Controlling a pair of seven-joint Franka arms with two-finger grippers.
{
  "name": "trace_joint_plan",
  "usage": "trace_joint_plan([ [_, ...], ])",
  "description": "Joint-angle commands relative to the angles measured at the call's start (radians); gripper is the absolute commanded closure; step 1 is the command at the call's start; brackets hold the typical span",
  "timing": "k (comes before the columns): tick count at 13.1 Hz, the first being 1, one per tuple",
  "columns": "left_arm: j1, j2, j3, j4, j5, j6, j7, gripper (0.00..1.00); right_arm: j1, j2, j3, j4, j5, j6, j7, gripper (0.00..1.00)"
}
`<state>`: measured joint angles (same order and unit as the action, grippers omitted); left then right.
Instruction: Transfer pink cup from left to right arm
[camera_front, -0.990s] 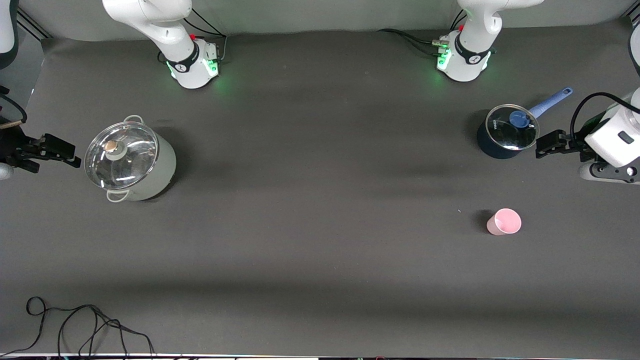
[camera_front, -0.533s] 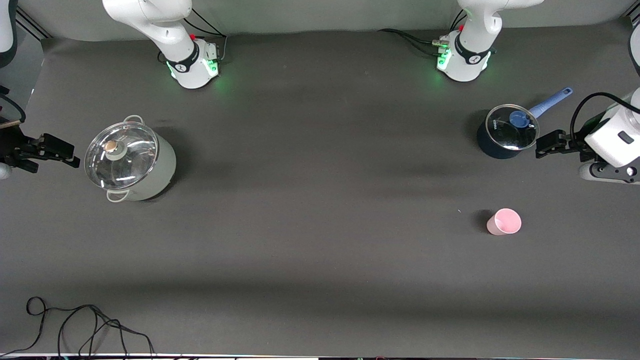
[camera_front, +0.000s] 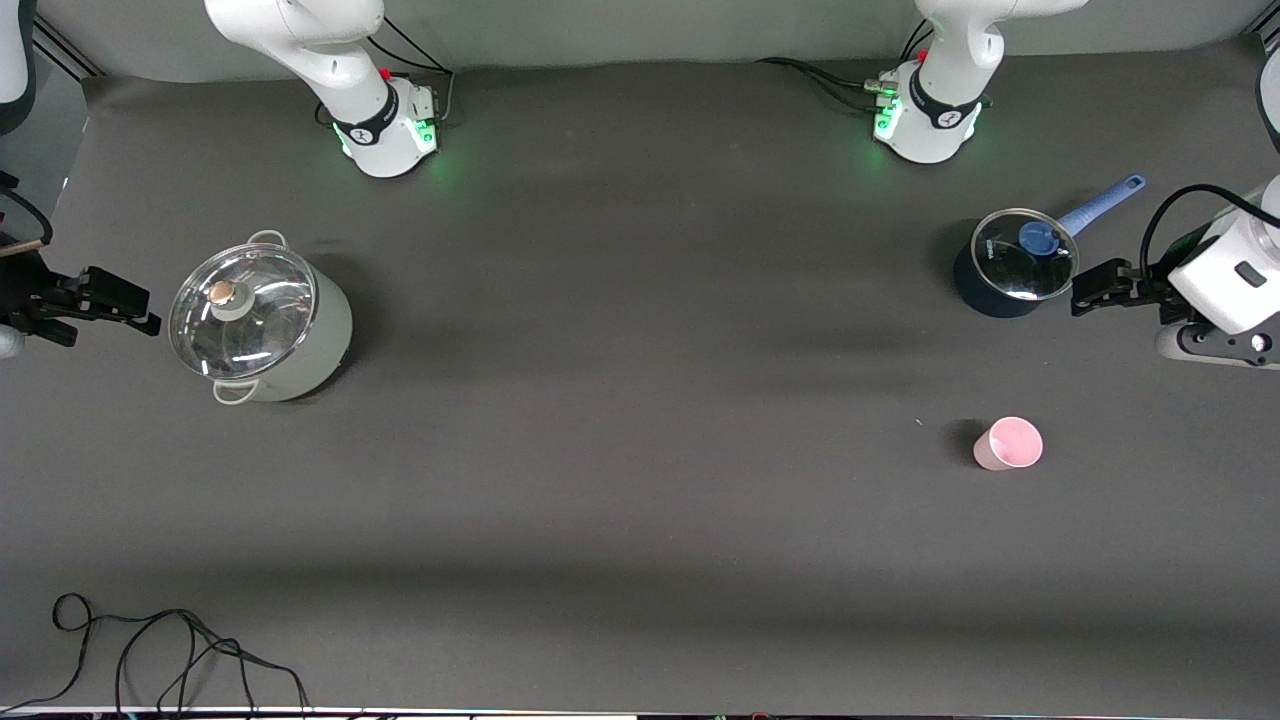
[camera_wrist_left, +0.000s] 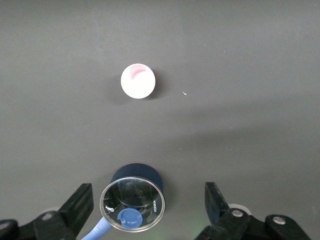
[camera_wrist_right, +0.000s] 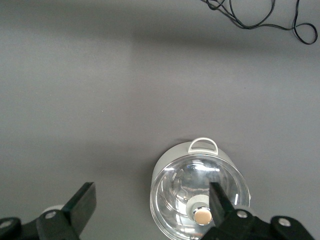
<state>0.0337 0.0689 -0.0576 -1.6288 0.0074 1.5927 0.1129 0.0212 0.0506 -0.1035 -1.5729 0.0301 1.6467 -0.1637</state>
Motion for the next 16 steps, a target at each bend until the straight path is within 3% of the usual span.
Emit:
trace_joint_plan([
  [1, 0.023, -0.004, -0.002, -0.009, -0.009, 0.003, 0.030, 0.01, 0.005, 0.008, -0.002, 0.025, -0.016, -0.011, -0.005, 0.00],
  [4, 0.029, -0.003, -0.004, -0.008, -0.009, 0.004, 0.047, 0.01, 0.003, 0.009, -0.005, 0.027, -0.012, -0.011, -0.004, 0.00],
  [8, 0.041, 0.006, -0.004, 0.003, -0.012, 0.010, 0.250, 0.01, 0.003, 0.014, -0.007, 0.033, -0.010, -0.011, -0.002, 0.00],
  [11, 0.051, 0.008, -0.004, 0.013, -0.064, 0.013, 0.483, 0.02, 0.003, 0.008, -0.010, 0.027, -0.009, -0.016, -0.004, 0.00],
  [16, 0.182, 0.066, -0.004, 0.058, -0.283, 0.013, 0.994, 0.02, 0.003, 0.002, -0.012, 0.030, -0.009, -0.019, -0.004, 0.00],
])
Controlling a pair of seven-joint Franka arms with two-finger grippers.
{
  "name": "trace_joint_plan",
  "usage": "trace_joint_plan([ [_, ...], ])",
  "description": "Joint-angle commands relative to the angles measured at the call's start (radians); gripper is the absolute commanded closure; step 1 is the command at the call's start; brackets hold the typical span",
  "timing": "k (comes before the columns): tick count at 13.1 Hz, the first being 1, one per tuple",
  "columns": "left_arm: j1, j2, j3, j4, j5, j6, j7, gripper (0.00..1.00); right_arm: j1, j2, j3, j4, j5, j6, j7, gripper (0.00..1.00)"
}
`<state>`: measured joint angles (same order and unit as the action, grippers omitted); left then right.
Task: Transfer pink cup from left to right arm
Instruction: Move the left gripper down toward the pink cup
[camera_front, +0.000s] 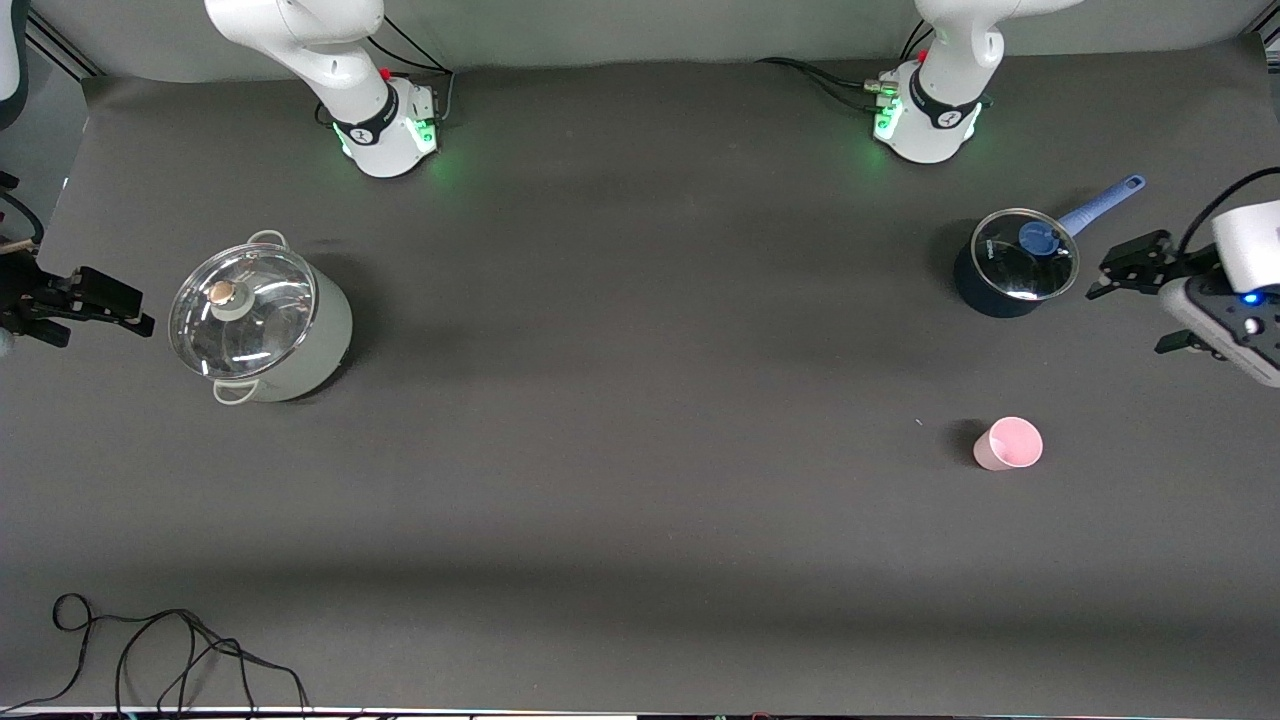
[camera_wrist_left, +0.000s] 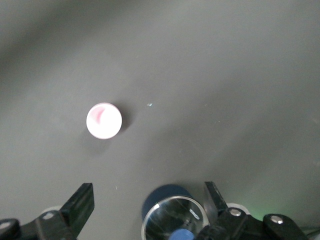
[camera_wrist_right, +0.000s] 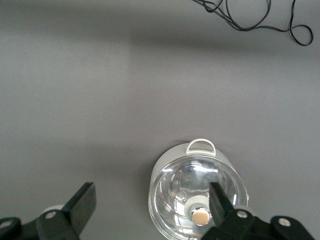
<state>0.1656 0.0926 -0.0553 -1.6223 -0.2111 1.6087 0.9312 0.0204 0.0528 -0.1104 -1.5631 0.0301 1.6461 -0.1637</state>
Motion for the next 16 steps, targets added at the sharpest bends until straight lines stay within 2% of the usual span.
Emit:
trace_joint_plan([
  [1, 0.061, 0.062, -0.006, 0.082, -0.076, -0.013, 0.272, 0.02, 0.004, -0.001, -0.005, 0.020, -0.009, -0.019, -0.004, 0.00],
  [5, 0.123, 0.107, -0.006, 0.111, -0.164, -0.018, 0.541, 0.02, 0.004, -0.001, -0.005, 0.020, -0.009, -0.019, -0.004, 0.00],
  [9, 0.260, 0.188, -0.008, 0.116, -0.319, -0.065, 0.786, 0.02, 0.004, -0.001, -0.005, 0.020, -0.009, -0.020, -0.004, 0.00],
  [12, 0.333, 0.283, -0.009, 0.153, -0.401, -0.108, 0.947, 0.02, 0.006, -0.001, -0.003, 0.018, -0.009, -0.019, -0.004, 0.00],
  [16, 0.406, 0.427, -0.011, 0.154, -0.520, -0.125, 1.150, 0.02, 0.006, 0.001, -0.003, 0.018, -0.009, -0.019, -0.002, 0.00],
])
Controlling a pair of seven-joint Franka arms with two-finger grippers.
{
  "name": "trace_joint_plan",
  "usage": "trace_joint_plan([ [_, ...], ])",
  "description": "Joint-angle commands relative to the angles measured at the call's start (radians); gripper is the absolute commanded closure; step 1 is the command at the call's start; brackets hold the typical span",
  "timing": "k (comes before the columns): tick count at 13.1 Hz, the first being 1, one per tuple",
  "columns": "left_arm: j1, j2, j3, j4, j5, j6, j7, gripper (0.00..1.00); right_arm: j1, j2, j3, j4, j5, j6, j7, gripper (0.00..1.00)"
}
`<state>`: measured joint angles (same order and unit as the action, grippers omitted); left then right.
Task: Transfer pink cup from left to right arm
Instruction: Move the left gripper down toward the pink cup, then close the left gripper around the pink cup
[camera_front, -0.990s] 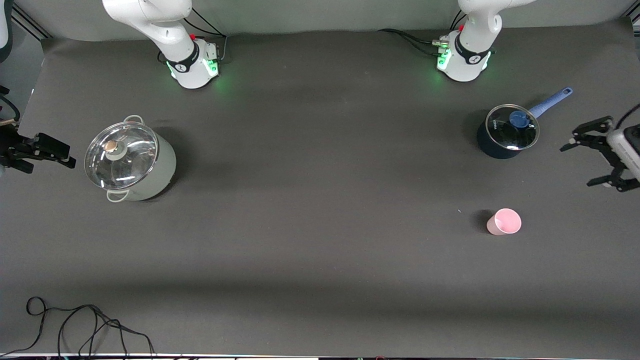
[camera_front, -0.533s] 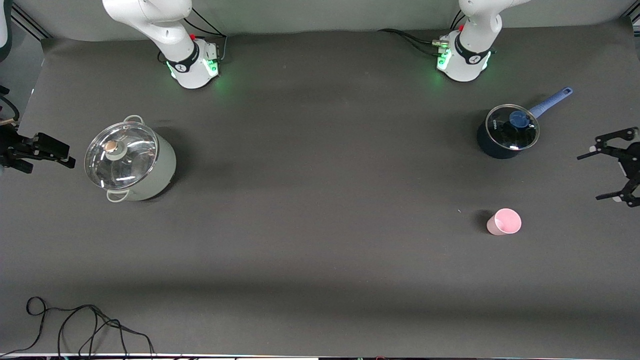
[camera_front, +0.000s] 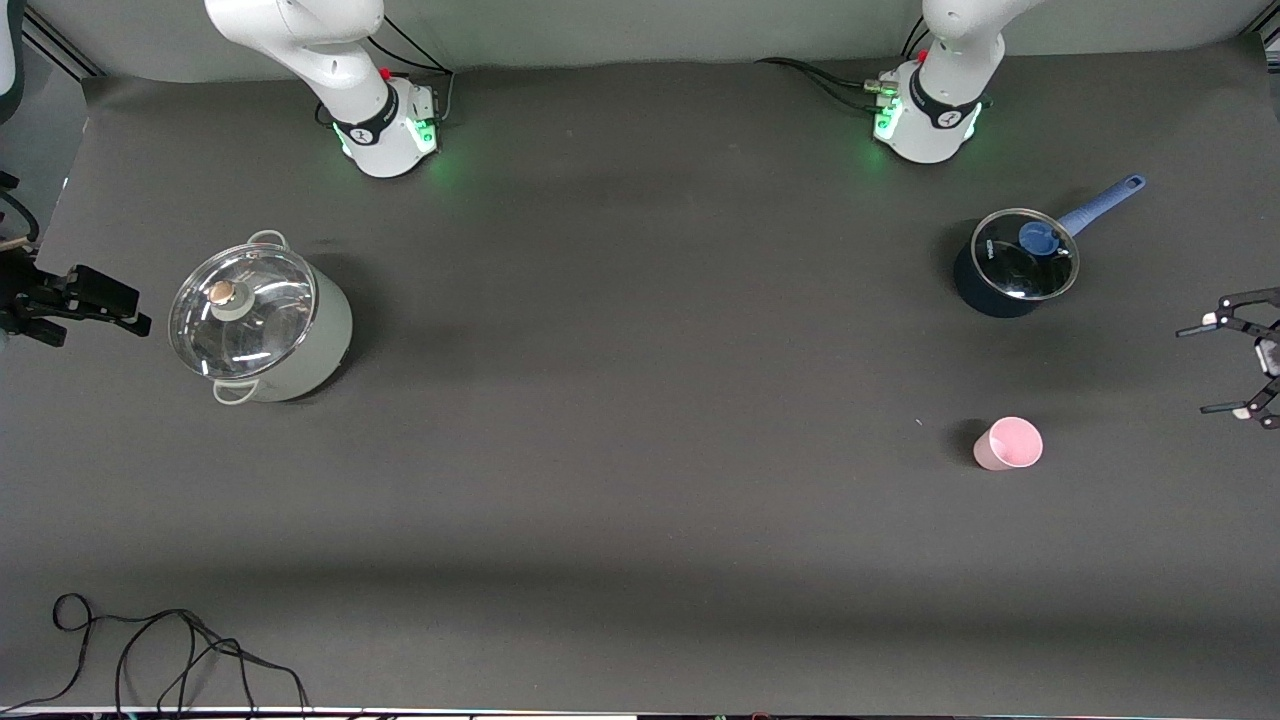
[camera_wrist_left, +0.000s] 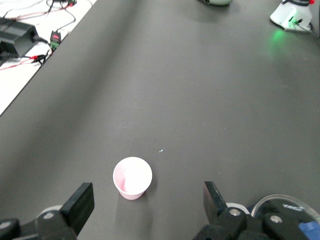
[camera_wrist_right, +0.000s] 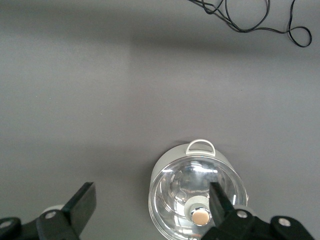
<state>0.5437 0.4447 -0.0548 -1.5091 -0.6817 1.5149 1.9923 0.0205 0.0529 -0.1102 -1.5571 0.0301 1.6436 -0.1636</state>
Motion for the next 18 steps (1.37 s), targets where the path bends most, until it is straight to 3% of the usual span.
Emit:
trace_joint_plan([
  [1, 0.039, 0.113, -0.011, 0.041, -0.074, -0.032, 0.141, 0.02, 0.006, 0.001, -0.003, 0.012, -0.009, -0.016, -0.004, 0.00],
  [8, 0.105, 0.371, -0.016, 0.058, -0.216, -0.027, 0.445, 0.02, 0.006, 0.001, -0.003, 0.012, -0.009, -0.016, -0.004, 0.00],
  [11, 0.113, 0.480, -0.016, 0.107, -0.271, -0.028, 0.519, 0.02, 0.006, 0.002, -0.003, 0.012, -0.009, -0.016, -0.004, 0.00],
  [18, 0.110, 0.600, -0.031, 0.110, -0.332, -0.028, 0.563, 0.01, 0.006, 0.002, -0.003, 0.012, -0.009, -0.016, -0.004, 0.00],
])
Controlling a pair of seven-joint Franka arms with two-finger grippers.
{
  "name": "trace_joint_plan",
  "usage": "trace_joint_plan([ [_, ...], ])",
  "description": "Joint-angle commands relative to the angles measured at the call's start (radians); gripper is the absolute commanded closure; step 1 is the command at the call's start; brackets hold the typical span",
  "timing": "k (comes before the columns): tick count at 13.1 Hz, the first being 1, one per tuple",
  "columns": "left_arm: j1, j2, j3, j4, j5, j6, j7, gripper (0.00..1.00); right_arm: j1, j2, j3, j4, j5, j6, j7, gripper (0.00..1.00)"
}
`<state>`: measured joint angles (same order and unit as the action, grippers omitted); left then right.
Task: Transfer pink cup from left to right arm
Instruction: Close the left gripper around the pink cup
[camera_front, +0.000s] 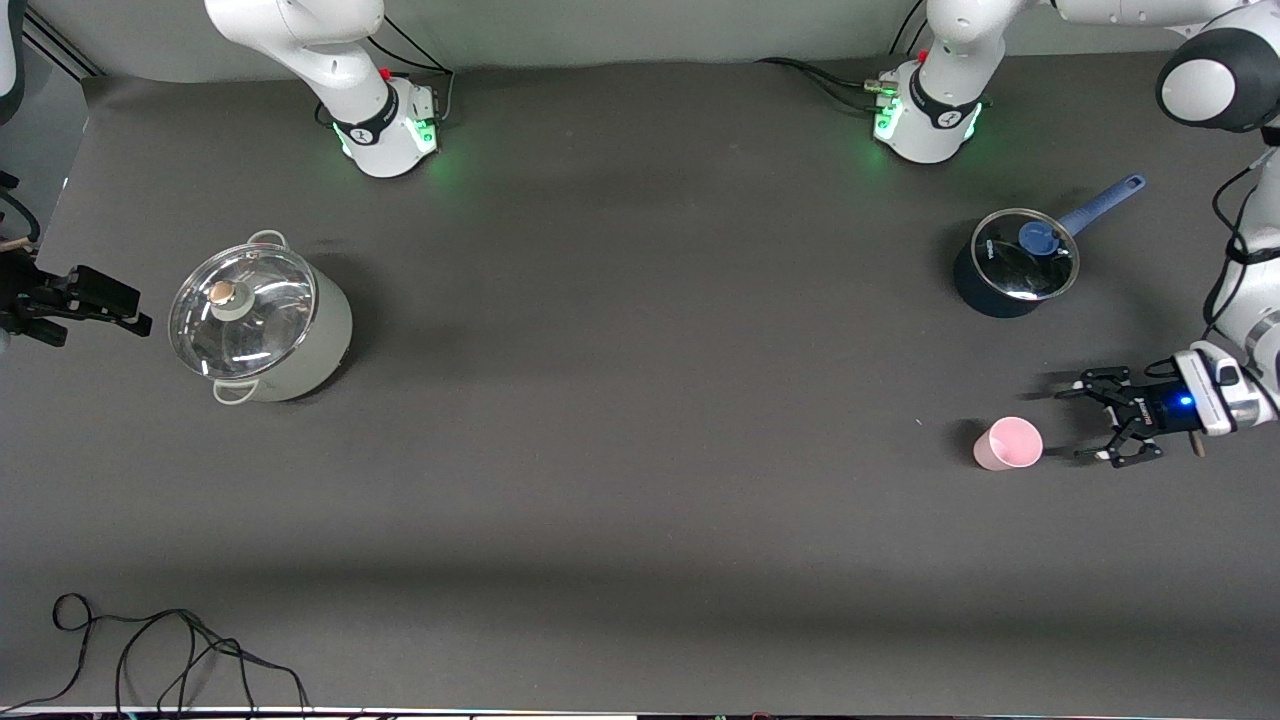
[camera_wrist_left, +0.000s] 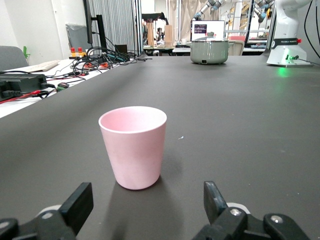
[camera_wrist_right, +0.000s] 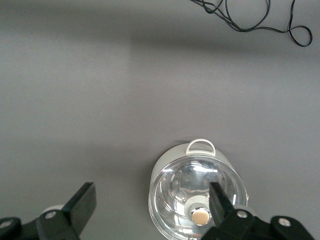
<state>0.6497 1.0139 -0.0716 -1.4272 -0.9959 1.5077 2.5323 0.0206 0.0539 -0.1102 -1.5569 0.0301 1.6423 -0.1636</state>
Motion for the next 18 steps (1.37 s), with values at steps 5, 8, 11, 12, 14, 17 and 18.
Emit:
trace_joint_plan([
  [5, -0.015, 0.077, -0.031, 0.024, -0.049, -0.015, 0.052, 0.01, 0.005, 0.001, -0.003, 0.011, -0.009, -0.015, -0.004, 0.00],
  [8, -0.034, 0.084, -0.045, 0.024, -0.076, -0.001, 0.054, 0.01, 0.005, 0.000, -0.003, 0.012, -0.009, -0.015, -0.004, 0.00],
  [11, -0.065, 0.103, -0.048, 0.024, -0.124, 0.002, 0.057, 0.01, 0.005, 0.000, -0.003, 0.011, -0.009, -0.016, -0.004, 0.00],
  [12, -0.073, 0.103, -0.047, 0.024, -0.132, 0.011, 0.057, 0.01, 0.005, 0.000, -0.003, 0.011, -0.009, -0.015, -0.004, 0.00],
  [14, -0.079, 0.106, -0.050, 0.024, -0.133, 0.035, 0.057, 0.01, 0.005, 0.000, -0.003, 0.011, -0.009, -0.015, -0.004, 0.00],
  [17, -0.097, 0.109, -0.050, 0.024, -0.153, 0.040, 0.057, 0.01, 0.004, 0.000, -0.003, 0.011, -0.009, -0.015, -0.004, 0.00],
  [18, -0.099, 0.109, -0.050, 0.024, -0.158, 0.045, 0.057, 0.01, 0.004, 0.000, -0.003, 0.011, -0.009, -0.015, -0.004, 0.00],
])
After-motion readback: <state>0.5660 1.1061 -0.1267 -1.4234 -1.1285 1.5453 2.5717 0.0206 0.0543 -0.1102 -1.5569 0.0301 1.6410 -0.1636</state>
